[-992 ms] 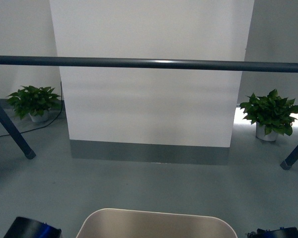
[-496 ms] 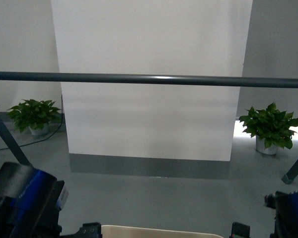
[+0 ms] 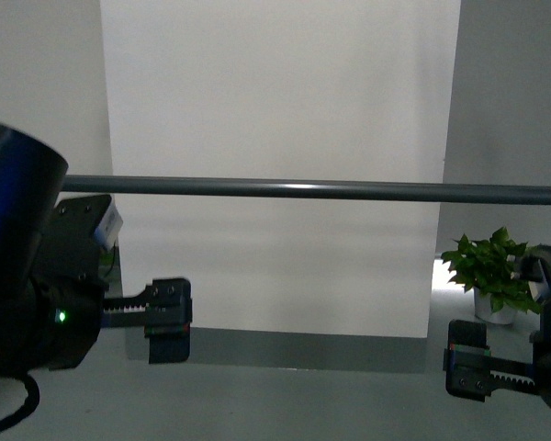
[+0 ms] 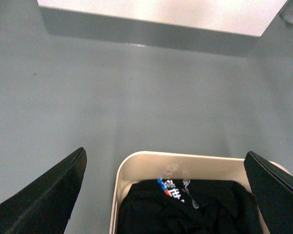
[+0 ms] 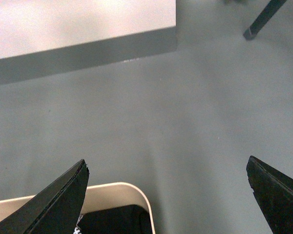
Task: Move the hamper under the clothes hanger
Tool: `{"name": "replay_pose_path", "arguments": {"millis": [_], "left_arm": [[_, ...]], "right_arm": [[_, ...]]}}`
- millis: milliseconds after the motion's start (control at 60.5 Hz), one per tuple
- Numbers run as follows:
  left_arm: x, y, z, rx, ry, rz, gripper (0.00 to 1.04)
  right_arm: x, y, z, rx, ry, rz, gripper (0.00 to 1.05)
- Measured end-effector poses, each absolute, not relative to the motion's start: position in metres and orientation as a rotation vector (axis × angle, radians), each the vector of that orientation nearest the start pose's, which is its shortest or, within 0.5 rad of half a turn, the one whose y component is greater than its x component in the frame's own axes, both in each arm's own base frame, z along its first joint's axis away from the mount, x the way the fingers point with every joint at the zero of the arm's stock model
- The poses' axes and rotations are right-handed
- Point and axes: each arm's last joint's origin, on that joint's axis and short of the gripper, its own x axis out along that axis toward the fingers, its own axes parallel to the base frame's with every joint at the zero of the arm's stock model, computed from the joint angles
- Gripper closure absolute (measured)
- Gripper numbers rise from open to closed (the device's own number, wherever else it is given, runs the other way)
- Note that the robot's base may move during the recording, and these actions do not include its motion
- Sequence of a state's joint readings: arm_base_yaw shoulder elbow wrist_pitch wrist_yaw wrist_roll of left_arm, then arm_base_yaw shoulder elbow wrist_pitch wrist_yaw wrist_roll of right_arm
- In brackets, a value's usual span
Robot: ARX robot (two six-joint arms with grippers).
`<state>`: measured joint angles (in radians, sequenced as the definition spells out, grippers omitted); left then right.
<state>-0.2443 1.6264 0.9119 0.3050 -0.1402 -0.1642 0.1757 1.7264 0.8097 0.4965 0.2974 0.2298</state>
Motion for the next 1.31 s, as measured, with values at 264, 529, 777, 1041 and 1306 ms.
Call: {"name": "replay_pose_path", "arguments": {"millis": [264,529,777,1041,1306], "left_arm": [[0.309,-0.080,0.286,-0.043,0.192,-0.103,0.07],[0.258,-0.062,0.323,-0.032,-0.047,-0.020,0.29],[0.226,-0.037,0.264,-0.015,0.009,0.001,0.65],[0.191,-0.021,0.228,-0.015,0.002,-0.003,1.01],[0.165,-0.009,0.203,-0.012,0.005,-0.024,1.01]], "right_arm": [[0.317,0.060,0.247,0.015,0.184,-0.178,0.08],[0.282,0.072,0.305,-0.069,-0.031,-0.201,0.08],[0.249,0.055,0.280,-0.022,-0.013,0.017,0.40],[0.209,0.029,0.234,-0.013,0.004,0.007,0.85],[0.179,0.015,0.206,-0.012,0.010,0.002,1.03]]}}
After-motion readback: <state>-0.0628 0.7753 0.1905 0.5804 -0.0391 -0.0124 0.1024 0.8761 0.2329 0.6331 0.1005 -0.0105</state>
